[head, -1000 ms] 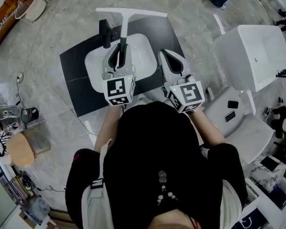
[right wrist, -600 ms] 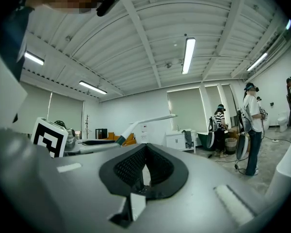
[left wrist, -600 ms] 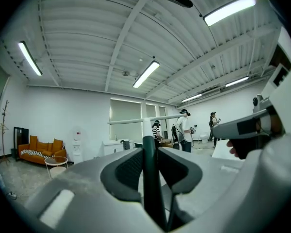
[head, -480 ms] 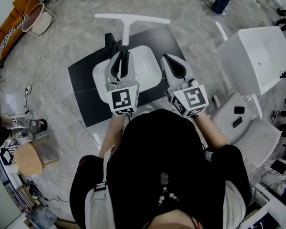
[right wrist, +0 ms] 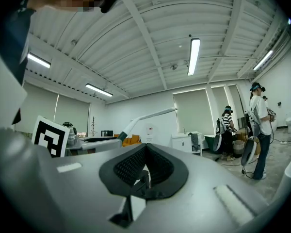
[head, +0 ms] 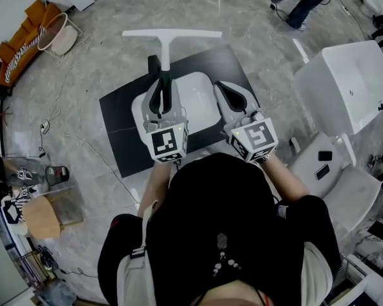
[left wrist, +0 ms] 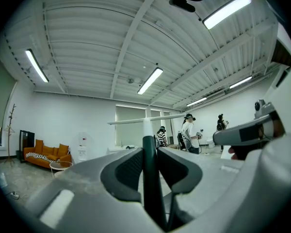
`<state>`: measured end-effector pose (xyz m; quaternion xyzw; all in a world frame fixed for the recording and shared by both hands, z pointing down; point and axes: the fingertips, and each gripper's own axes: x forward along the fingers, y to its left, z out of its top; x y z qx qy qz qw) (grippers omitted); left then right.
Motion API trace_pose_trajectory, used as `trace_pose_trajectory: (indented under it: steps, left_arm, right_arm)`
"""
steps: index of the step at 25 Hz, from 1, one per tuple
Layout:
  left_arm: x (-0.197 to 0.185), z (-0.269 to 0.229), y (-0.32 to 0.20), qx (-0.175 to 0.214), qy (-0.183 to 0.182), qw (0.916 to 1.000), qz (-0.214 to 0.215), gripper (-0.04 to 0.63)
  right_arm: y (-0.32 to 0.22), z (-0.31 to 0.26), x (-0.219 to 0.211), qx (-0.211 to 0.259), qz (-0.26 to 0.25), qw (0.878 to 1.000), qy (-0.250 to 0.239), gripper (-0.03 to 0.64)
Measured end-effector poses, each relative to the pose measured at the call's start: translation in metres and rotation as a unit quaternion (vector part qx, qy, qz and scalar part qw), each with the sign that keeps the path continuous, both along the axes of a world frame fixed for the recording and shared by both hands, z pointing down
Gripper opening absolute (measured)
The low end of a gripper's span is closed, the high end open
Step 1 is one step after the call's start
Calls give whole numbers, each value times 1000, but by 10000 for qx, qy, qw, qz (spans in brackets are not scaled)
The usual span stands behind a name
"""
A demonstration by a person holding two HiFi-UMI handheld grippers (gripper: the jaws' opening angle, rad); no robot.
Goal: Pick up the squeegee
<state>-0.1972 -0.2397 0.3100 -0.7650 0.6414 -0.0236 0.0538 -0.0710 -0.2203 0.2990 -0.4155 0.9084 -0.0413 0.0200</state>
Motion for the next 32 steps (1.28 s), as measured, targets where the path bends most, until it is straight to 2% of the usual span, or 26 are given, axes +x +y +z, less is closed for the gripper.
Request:
trace_pose_trajectory:
  steps: [7,16,32]
  left_arm:
    - [2,-10,2,121,140,9998,-63,106]
    - [1,-6,4,101,96,9999,-65,106]
    - [8,-1,2,75,162,9998,-35,106]
  right_arm:
    - [-2,-2,0,71,-110,9999,27,2]
    - [0,-2,-5,80,-236,9997,56,0]
    - [-1,3,2,57,-180,9998,95,0]
